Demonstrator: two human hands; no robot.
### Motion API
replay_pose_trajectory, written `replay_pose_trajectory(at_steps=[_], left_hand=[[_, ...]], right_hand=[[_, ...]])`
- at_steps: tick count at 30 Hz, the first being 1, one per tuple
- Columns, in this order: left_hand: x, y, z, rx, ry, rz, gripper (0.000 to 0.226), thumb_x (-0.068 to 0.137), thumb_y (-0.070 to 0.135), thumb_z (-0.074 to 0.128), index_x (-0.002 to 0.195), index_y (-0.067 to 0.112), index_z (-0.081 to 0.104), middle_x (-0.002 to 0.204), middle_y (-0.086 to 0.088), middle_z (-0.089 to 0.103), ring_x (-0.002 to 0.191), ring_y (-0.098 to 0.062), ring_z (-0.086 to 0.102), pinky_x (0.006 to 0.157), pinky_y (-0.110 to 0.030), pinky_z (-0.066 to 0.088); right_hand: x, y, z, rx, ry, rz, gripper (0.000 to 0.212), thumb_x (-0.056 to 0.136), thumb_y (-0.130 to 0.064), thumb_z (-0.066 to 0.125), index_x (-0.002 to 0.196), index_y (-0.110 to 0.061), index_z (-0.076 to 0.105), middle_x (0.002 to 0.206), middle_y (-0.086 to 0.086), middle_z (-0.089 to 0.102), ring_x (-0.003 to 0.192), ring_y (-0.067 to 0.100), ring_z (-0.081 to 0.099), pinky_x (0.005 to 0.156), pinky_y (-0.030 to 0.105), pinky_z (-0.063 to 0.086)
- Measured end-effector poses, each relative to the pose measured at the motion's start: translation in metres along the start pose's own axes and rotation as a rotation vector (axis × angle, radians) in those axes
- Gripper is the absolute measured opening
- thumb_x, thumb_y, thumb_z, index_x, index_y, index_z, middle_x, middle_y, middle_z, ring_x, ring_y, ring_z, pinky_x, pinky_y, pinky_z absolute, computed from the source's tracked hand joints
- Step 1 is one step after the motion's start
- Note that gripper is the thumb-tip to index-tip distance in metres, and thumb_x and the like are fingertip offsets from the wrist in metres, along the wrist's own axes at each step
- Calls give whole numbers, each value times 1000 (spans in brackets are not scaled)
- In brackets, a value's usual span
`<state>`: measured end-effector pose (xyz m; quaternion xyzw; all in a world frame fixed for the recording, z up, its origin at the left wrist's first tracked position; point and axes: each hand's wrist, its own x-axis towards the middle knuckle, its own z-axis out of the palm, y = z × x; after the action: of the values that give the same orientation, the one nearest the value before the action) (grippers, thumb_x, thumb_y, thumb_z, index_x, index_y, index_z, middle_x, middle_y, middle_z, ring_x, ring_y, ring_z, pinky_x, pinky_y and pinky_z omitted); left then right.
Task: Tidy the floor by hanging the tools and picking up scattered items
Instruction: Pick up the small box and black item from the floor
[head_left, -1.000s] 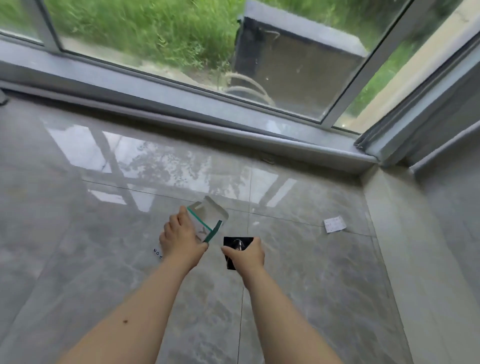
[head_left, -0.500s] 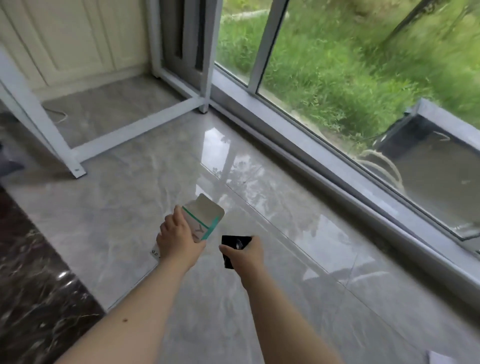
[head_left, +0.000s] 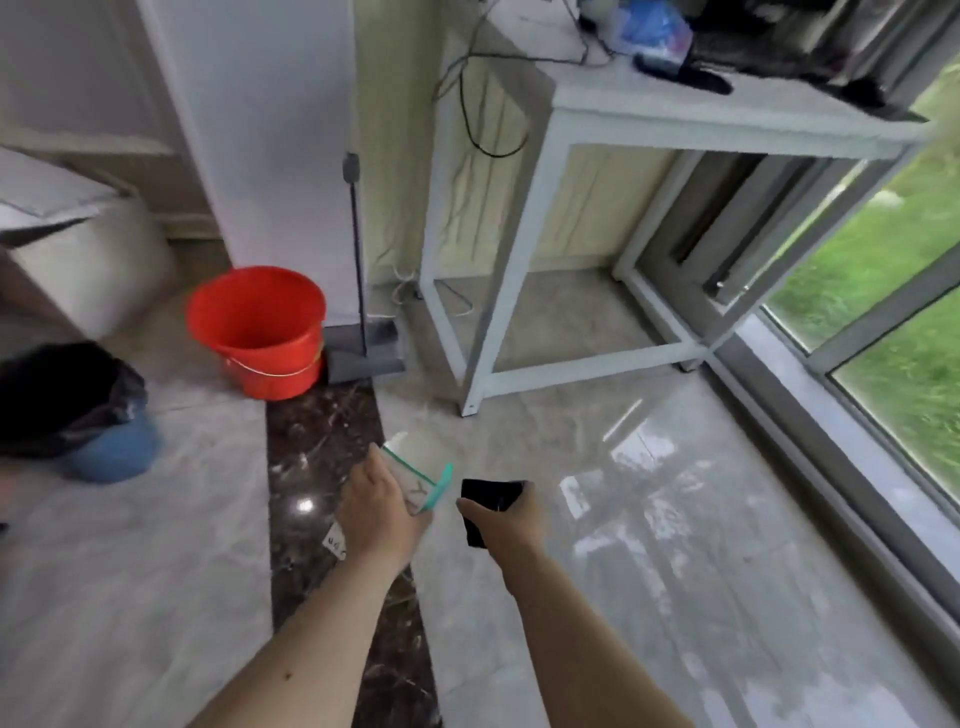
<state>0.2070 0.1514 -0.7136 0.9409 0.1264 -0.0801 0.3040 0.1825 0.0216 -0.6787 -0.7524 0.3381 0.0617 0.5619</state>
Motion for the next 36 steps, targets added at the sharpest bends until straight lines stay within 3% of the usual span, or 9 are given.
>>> replay_pose_trajectory(at_steps=[3,5,8,14,19,22,26,32,36], left_hand=[[35,-44,-37,4,99,-75,108,65,39,82,147,6,18,139,-15,41,128,-31,42,103,-39,40],[53,-69,-59,-6,133,-152,108,64,38,82,146,8,19,137,-14,41,127,-31,43,101,-42,43],[76,-100,-88,-19,183,-252,102,62,37,83,141,13,23,131,-11,45,121,-31,47,94,-42,46],[131,-145,-144,-53,250,-437,97,62,38,80,138,11,26,130,-13,44,122,-33,45,93,-44,46],[169,-182,-185,-122,348,-547,97,63,37,78,140,11,26,133,-13,42,124,-33,44,97,-43,45],[181,-199,-202,-173,386,-554,94,64,40,78,139,12,29,136,-10,42,127,-31,42,100,-43,45],[195,-235,-229,-241,458,-585,79,64,41,81,125,9,42,125,-10,49,120,-29,46,99,-39,45],[233,-295,-270,-316,417,-636,76,56,24,86,118,5,46,117,-12,56,112,-29,56,91,-39,51],[280,-342,-297,-360,377,-616,83,52,25,88,119,8,44,115,-9,58,109,-28,57,92,-44,52]], right_hand=[[2,-33,66,-69,-105,-10,20,68,-12,80,82,-12,65,73,7,68,63,18,66,65,44,62],[2,-50,105,-131,-176,-14,35,67,-18,81,95,-8,62,81,7,68,70,19,65,66,42,61],[2,-70,156,-210,-239,-65,48,64,-23,84,93,-18,47,89,1,61,84,20,64,76,43,59],[22,-129,247,-350,-383,-124,58,66,-27,82,109,-12,47,108,7,62,100,25,64,84,42,58],[31,-165,314,-434,-501,-210,54,66,-26,81,105,-14,46,111,7,62,93,20,60,69,27,54],[31,-177,348,-450,-558,-229,63,69,-25,80,120,-9,46,117,8,60,102,23,60,80,30,52],[24,-190,397,-463,-622,-221,64,70,-25,81,119,-6,44,116,9,56,91,19,53,64,23,46],[23,-198,482,-456,-644,-196,68,65,-29,79,120,-2,50,114,14,62,106,29,62,90,37,54],[30,-200,548,-426,-713,-133,55,74,-17,74,116,-4,41,104,6,53,92,22,55,75,28,47]])
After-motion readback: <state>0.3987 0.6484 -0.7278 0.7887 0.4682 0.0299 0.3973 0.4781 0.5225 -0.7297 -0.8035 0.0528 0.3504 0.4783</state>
